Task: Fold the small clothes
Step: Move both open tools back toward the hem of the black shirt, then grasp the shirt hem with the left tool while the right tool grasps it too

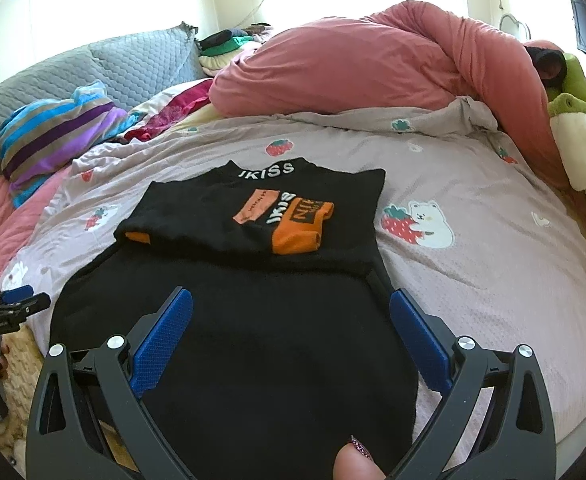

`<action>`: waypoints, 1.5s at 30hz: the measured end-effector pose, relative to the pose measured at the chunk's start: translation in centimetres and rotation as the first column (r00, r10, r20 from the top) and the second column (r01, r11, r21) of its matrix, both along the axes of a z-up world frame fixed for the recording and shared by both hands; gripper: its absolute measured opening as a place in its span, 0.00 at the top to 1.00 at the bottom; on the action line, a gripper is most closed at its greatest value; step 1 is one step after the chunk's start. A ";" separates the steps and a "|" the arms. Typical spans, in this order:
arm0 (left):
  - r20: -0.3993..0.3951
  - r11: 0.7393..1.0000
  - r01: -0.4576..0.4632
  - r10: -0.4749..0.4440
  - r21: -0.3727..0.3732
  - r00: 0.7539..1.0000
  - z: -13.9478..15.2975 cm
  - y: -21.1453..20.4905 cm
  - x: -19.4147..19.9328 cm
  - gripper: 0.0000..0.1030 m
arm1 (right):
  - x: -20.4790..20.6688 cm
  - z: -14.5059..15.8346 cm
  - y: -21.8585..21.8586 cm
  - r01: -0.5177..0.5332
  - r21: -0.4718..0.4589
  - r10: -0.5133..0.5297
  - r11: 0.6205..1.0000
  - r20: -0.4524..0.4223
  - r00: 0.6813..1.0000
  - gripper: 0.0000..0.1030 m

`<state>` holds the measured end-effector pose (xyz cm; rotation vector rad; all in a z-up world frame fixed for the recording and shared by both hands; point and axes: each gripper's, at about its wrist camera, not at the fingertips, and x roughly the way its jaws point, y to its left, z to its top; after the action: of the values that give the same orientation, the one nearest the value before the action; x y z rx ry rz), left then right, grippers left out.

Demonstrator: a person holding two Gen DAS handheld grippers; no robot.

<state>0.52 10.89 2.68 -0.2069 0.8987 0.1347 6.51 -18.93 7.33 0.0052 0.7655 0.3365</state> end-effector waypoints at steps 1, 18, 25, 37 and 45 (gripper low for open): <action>-0.002 1.000 -0.001 0.001 -0.004 1.000 -0.1 0.0 -0.1 0.11 | -0.1 -0.1 -0.2 0.001 0.000 -0.001 1.000 -0.002 1.000 0.05; -0.051 0.996 0.026 -0.031 -0.088 0.998 -1.8 -0.5 -1.6 0.38 | -1.5 -2.7 -2.1 0.005 -0.035 -0.007 0.999 -0.072 0.997 0.05; -0.091 0.986 0.040 -0.055 -0.161 0.994 -3.3 0.0 -2.9 0.63 | -2.0 -3.7 -2.6 0.006 -0.056 -0.011 0.998 -0.096 0.995 0.05; -0.129 0.974 0.020 -0.051 -0.225 0.990 -4.8 0.6 -3.2 0.63 | -3.1 -5.1 -3.3 -0.009 -0.063 0.000 0.998 -0.140 0.990 0.05; -0.124 0.963 0.026 -0.061 -0.267 0.990 -5.8 1.1 -3.1 0.63 | -4.5 -6.6 -4.9 -0.007 -0.042 -0.001 0.999 -0.210 0.978 0.05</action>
<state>-2.60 12.02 -3.15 -0.4307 1.0513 -0.0146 2.02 -23.84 0.75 -0.0002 0.9825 0.3258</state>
